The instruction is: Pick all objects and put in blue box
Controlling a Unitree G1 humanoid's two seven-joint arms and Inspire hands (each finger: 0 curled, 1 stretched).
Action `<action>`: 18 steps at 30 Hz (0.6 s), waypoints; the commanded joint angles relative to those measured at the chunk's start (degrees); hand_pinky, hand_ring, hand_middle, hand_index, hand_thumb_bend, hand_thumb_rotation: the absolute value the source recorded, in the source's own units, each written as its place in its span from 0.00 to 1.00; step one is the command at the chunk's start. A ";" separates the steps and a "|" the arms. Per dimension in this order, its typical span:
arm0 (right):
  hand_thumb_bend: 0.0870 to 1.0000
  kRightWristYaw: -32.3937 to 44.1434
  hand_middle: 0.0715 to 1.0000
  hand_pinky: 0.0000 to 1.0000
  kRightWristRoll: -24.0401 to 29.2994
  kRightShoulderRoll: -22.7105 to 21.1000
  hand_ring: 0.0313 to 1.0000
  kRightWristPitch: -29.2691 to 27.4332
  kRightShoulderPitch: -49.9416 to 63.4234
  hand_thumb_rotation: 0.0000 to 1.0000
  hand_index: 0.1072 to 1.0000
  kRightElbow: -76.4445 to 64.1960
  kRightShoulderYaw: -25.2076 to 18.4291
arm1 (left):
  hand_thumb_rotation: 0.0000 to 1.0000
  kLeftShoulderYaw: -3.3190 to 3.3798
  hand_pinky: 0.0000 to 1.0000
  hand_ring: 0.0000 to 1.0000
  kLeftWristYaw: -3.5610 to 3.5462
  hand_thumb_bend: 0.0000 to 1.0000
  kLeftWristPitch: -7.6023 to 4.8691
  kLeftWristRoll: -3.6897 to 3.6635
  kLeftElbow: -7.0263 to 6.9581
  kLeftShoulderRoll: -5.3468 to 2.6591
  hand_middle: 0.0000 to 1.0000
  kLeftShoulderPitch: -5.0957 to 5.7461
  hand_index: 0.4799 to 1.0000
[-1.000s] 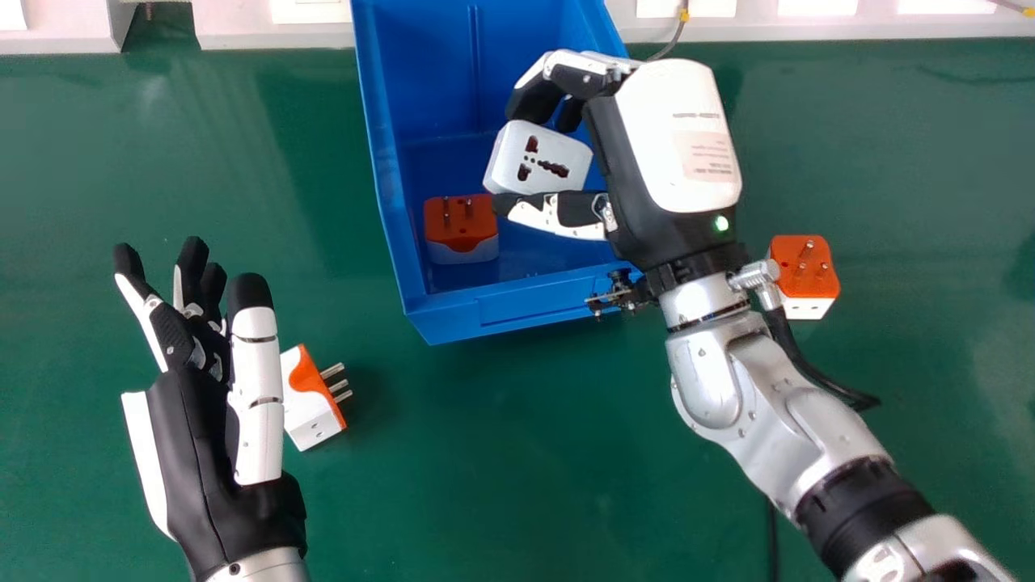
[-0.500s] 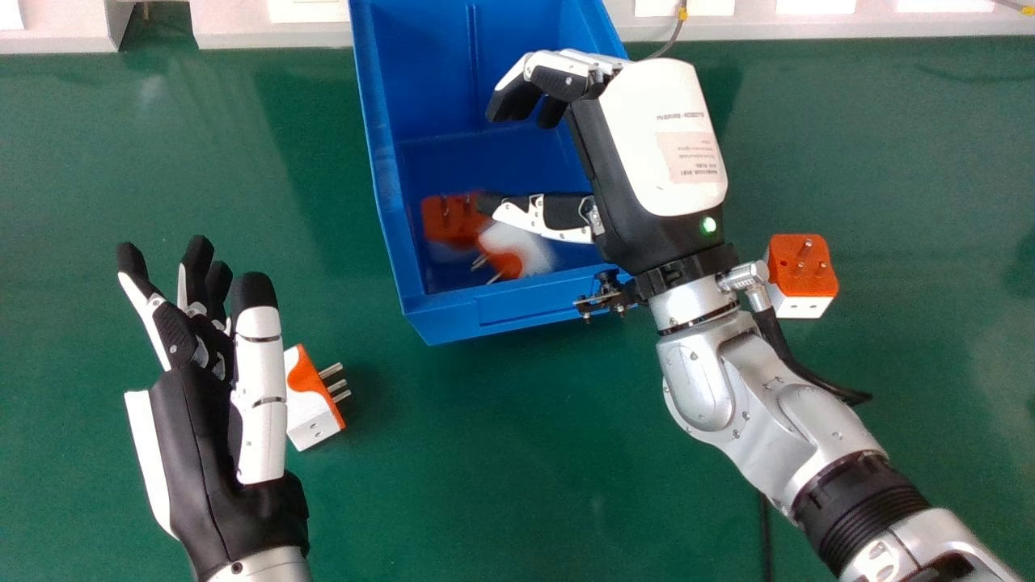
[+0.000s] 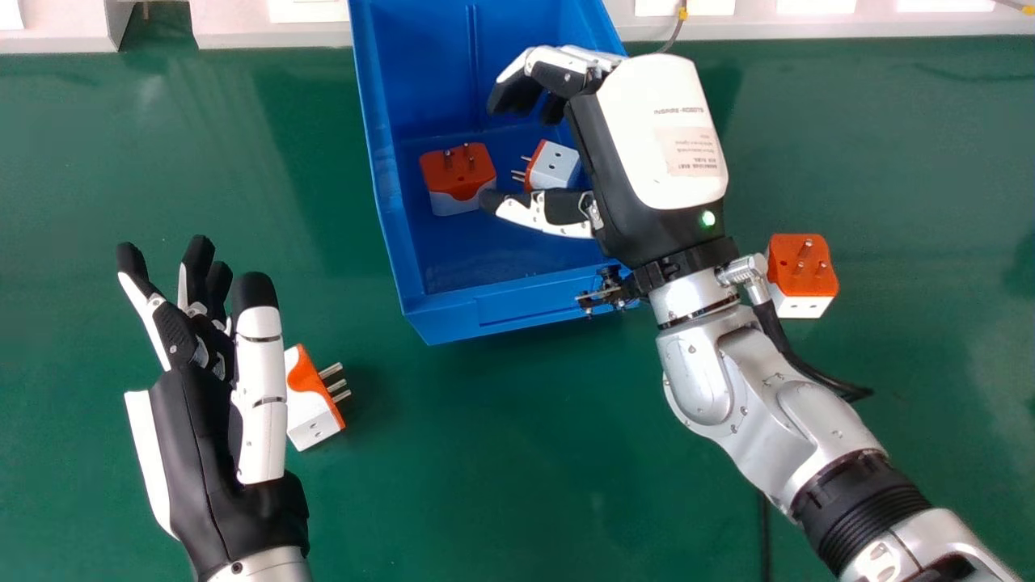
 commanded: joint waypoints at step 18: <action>0.47 -8.85 0.46 0.48 -0.79 -2.47 0.40 3.21 22.23 0.00 0.47 -29.60 -6.40 | 0.70 -0.87 0.93 0.97 -1.25 0.56 -0.76 -0.61 -1.77 -4.34 0.98 -0.28 0.94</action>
